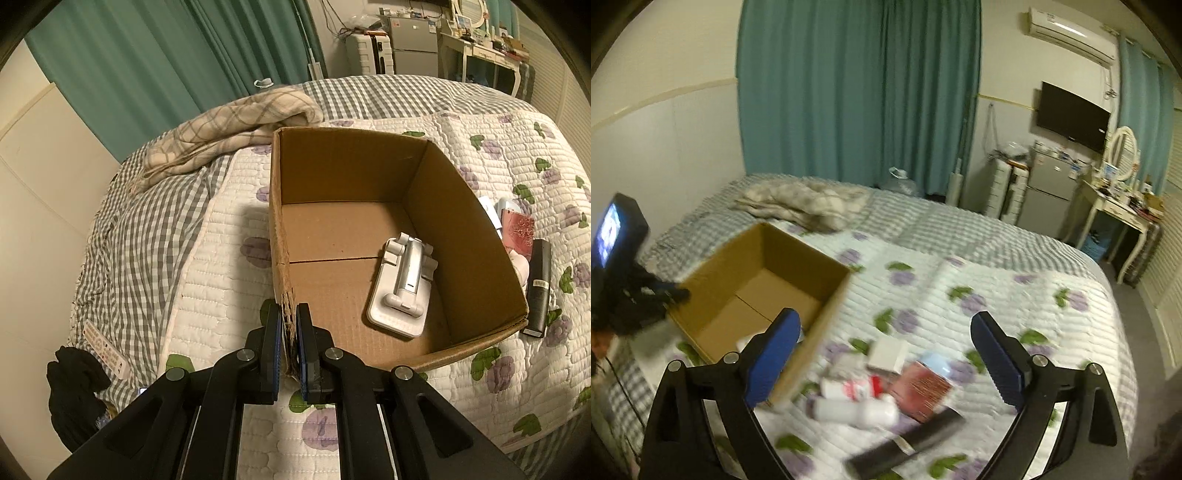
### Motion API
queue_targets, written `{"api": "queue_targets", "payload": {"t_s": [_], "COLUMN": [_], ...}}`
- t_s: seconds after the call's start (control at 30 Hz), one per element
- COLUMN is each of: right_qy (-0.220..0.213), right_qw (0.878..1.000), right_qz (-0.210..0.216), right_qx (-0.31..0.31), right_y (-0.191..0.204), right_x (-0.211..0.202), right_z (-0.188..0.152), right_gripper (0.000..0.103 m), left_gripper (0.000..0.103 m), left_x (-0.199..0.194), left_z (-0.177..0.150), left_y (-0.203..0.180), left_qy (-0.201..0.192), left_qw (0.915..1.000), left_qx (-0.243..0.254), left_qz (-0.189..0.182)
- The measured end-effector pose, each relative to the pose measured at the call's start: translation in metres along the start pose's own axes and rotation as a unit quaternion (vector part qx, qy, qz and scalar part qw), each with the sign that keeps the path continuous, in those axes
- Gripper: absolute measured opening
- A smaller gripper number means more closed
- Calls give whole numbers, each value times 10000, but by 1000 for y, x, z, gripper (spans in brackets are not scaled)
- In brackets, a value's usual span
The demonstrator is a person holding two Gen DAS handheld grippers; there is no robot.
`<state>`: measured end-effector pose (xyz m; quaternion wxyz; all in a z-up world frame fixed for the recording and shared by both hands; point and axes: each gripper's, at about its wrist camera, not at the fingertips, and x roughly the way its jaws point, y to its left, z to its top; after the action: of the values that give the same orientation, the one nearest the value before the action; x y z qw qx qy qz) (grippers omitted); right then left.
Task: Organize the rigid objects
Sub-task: 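Move the right tool to the black remote and grasp it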
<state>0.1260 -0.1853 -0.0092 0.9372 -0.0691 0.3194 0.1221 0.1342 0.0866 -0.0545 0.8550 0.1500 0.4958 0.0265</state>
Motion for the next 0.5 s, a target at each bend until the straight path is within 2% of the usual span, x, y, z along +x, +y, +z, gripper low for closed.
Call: {"api": "queue_targets", "payload": {"t_s": [0.1,0.27,0.37,0.5], "right_qy": [281,904,1279,1733], "right_qw": [9995,9958,9912,9842], "right_qz": [-148,-42,59,-86], "right_qx": [-90,-166,-334,-356], "right_y": [-9,-11,-3,0], "right_x": [5,26,43,68], "right_z": [-20,-63,-89,-113], "right_gripper": [95,95,95,95], "left_gripper": [7,7,7,7], "left_x": [0,0,0,0], "left_z": [1,1,1,1], "left_y": [1,0,-1,-1], "left_qy": [8,23,29,25], "left_qw": [10000,10000,10000,10000], "left_qx": [-7,4,16,25], "left_qz": [6,43,61,67]}}
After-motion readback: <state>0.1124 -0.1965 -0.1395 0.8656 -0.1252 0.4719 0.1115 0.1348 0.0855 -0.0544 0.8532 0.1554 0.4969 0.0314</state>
